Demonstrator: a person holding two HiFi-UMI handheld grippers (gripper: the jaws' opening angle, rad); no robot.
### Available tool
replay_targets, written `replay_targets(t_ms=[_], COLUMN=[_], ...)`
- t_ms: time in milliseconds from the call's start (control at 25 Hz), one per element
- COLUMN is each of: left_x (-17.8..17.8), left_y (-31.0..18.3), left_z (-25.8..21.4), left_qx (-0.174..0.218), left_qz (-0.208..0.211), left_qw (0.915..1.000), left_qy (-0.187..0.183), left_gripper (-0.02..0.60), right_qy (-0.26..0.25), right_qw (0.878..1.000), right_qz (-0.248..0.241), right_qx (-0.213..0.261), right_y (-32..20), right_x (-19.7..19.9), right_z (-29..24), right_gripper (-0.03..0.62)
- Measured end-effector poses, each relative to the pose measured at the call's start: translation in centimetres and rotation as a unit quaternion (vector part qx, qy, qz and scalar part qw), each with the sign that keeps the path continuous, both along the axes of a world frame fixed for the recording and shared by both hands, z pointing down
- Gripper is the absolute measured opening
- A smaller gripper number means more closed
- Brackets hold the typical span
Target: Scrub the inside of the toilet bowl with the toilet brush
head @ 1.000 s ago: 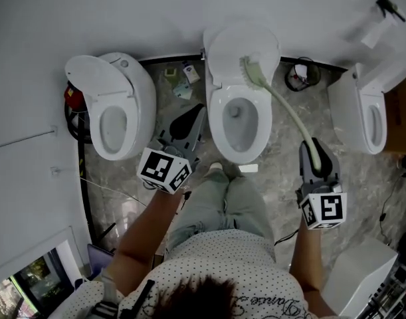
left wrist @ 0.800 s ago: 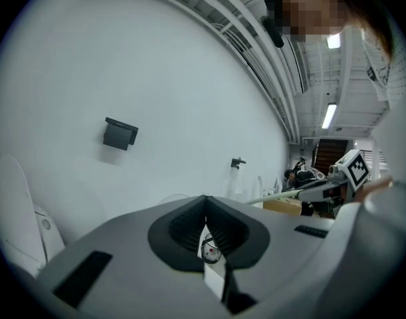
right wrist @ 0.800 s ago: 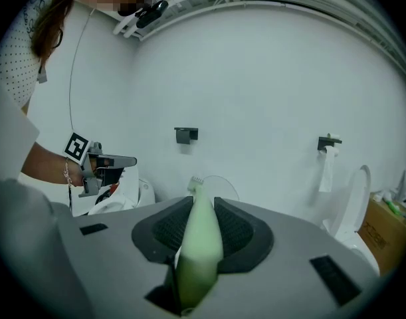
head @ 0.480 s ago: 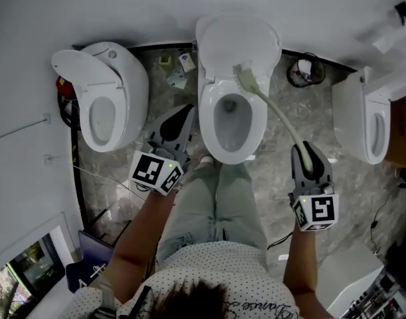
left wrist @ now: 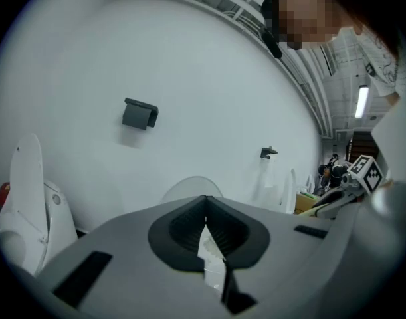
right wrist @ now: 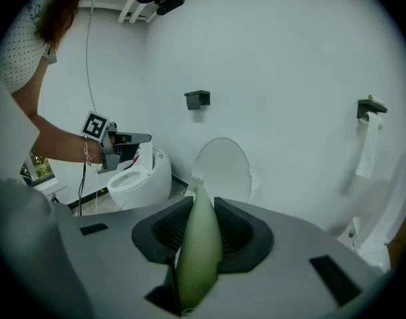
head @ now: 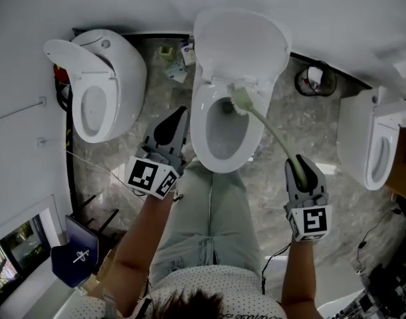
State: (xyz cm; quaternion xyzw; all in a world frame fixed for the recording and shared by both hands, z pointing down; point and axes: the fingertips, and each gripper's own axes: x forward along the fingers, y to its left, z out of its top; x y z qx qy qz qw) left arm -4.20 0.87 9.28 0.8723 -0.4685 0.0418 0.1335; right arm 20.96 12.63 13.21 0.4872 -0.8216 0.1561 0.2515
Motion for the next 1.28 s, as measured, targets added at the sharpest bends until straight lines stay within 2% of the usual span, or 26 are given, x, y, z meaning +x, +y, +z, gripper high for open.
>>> replay_targets(t_ms=[120,240,480,720,1000,1280], left_x=[-0.3,-0.8,-1.5,-2.3,-2.5,-3.3], left_y=[-0.7,-1.1,-1.7,-2.3,-1.9,-1.8], left_z=[2.7,5.4,11.1,16.3,22.6,27.4], left_qx=[-0.013,-0.023,-0.044,-0.057,-0.070,-0.081], left_qz=[-0.019,-0.032,-0.035,-0.033,-0.014,-0.008], left_qw=[0.9997,0.9992,0.9984,0.9976,0.9974,0.9965], left_qy=[0.009,0.009,0.006,0.020,-0.002,-0.017], left_gripper=[0.003,0.003,0.003,0.003,0.003,0.003], right_qy=[0.005,0.004,0.014,-0.001,-0.006,0.001], right_qw=[1.000,0.999,0.997,0.995,0.990,0.986], right_qz=[-0.018,-0.017,-0.029,-0.005,0.047,0.081], right_qx=[-0.010,-0.031,-0.067,-0.100,-0.132,-0.145], right_y=[0.0,0.2,0.8,1.5,0.3,-1.2], right_x=[0.4,1.0,0.4,-1.4,-3.7,-5.0], right_z=[2.6,5.3,11.1,17.9,26.3,31.6], right_gripper=[0.109,0.109,0.109,0.109,0.109,0.109])
